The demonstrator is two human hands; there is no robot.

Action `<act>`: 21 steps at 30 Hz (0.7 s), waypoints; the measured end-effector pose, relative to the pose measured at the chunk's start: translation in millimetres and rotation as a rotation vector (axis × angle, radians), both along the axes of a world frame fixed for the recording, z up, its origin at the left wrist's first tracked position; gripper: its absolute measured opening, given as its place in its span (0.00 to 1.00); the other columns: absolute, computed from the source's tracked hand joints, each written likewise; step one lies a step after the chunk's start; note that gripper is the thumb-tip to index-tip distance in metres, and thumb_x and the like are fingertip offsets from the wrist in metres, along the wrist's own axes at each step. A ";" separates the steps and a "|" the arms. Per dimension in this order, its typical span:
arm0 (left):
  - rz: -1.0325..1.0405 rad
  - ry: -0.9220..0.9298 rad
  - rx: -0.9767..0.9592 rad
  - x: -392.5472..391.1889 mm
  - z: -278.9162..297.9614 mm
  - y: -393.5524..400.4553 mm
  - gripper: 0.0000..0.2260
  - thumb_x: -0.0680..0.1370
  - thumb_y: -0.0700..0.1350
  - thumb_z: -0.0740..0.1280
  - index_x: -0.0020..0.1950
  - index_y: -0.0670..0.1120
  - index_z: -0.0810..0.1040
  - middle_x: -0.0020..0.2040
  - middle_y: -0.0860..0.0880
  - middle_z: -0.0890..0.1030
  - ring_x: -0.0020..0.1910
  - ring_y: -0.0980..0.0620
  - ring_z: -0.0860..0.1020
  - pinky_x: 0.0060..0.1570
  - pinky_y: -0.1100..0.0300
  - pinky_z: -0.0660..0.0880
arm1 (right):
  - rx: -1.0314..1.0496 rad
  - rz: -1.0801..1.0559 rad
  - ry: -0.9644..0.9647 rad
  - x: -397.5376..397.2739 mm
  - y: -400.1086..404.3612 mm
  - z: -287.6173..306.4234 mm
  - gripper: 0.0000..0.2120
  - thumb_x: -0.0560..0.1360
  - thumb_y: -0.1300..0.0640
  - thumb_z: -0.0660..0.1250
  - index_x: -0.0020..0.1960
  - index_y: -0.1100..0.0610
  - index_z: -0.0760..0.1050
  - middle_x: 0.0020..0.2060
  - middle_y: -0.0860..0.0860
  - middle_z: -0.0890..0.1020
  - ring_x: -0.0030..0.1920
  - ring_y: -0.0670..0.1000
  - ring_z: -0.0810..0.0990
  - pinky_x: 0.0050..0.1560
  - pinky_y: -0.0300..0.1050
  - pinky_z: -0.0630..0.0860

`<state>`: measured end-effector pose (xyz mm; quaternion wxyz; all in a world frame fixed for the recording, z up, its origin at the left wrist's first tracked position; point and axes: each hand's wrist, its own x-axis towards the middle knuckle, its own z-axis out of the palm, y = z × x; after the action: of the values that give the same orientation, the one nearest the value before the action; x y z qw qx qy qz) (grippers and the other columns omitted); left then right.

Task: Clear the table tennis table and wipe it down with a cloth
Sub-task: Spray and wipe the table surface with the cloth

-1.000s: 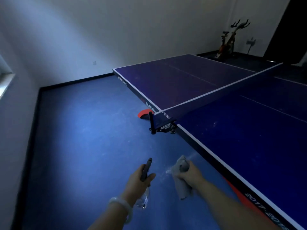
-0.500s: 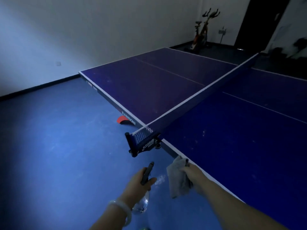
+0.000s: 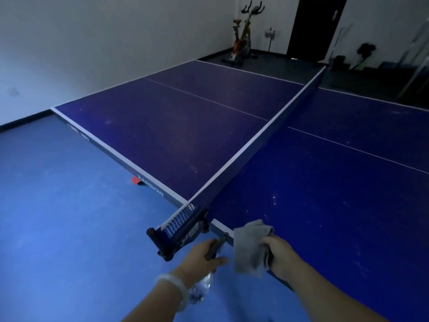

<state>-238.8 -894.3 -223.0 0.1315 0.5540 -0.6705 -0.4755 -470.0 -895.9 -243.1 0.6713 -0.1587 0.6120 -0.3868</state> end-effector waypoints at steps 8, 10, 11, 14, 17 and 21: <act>-0.144 0.018 0.101 -21.2 11.9 -29.1 0.15 0.76 0.49 0.71 0.59 0.44 0.75 0.49 0.38 0.81 0.40 0.49 0.79 0.50 0.49 0.78 | -0.015 -0.057 -0.138 -8.3 -27.9 5.0 0.11 0.81 0.63 0.60 0.58 0.64 0.78 0.50 0.62 0.84 0.53 0.61 0.83 0.47 0.54 0.80; -0.172 0.028 0.100 -25.2 12.9 -32.4 0.14 0.77 0.48 0.70 0.59 0.43 0.75 0.46 0.41 0.81 0.38 0.50 0.79 0.51 0.48 0.78 | -0.017 -0.023 -0.143 -10.7 -29.4 6.1 0.11 0.81 0.63 0.60 0.59 0.64 0.78 0.50 0.62 0.85 0.53 0.61 0.83 0.47 0.54 0.81; -0.193 0.031 0.106 -26.4 13.5 -33.6 0.13 0.78 0.48 0.70 0.59 0.43 0.75 0.45 0.44 0.80 0.38 0.51 0.78 0.51 0.49 0.78 | -0.016 -0.010 -0.136 -11.7 -30.5 7.8 0.11 0.81 0.63 0.60 0.59 0.64 0.78 0.49 0.62 0.85 0.52 0.60 0.84 0.48 0.54 0.81; -0.249 0.000 0.143 -26.8 12.4 -37.5 0.14 0.77 0.49 0.70 0.59 0.44 0.74 0.44 0.48 0.79 0.36 0.52 0.78 0.48 0.51 0.78 | -0.028 -0.011 -0.128 -14.0 -33.9 9.6 0.11 0.81 0.64 0.60 0.58 0.65 0.78 0.49 0.62 0.85 0.54 0.61 0.82 0.50 0.55 0.80; -0.210 -0.041 0.162 -27.2 10.7 -41.7 0.16 0.77 0.51 0.71 0.59 0.44 0.74 0.42 0.47 0.79 0.37 0.51 0.77 0.43 0.55 0.77 | -0.036 -0.020 -0.141 -14.3 -33.5 11.8 0.10 0.80 0.64 0.60 0.57 0.65 0.78 0.49 0.62 0.85 0.55 0.61 0.81 0.50 0.54 0.80; -0.106 -0.023 0.088 -28.7 10.0 -47.0 0.13 0.77 0.51 0.69 0.56 0.45 0.75 0.35 0.50 0.78 0.33 0.51 0.76 0.39 0.59 0.74 | -0.024 -0.014 -0.141 -13.8 -30.1 11.5 0.11 0.81 0.64 0.60 0.58 0.66 0.78 0.52 0.62 0.84 0.55 0.60 0.81 0.48 0.53 0.79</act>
<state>-267.5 -941.3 -212.9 0.0739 0.5285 -0.6788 -0.5045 -483.8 -926.0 -231.6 0.7079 -0.1347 0.5597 -0.4092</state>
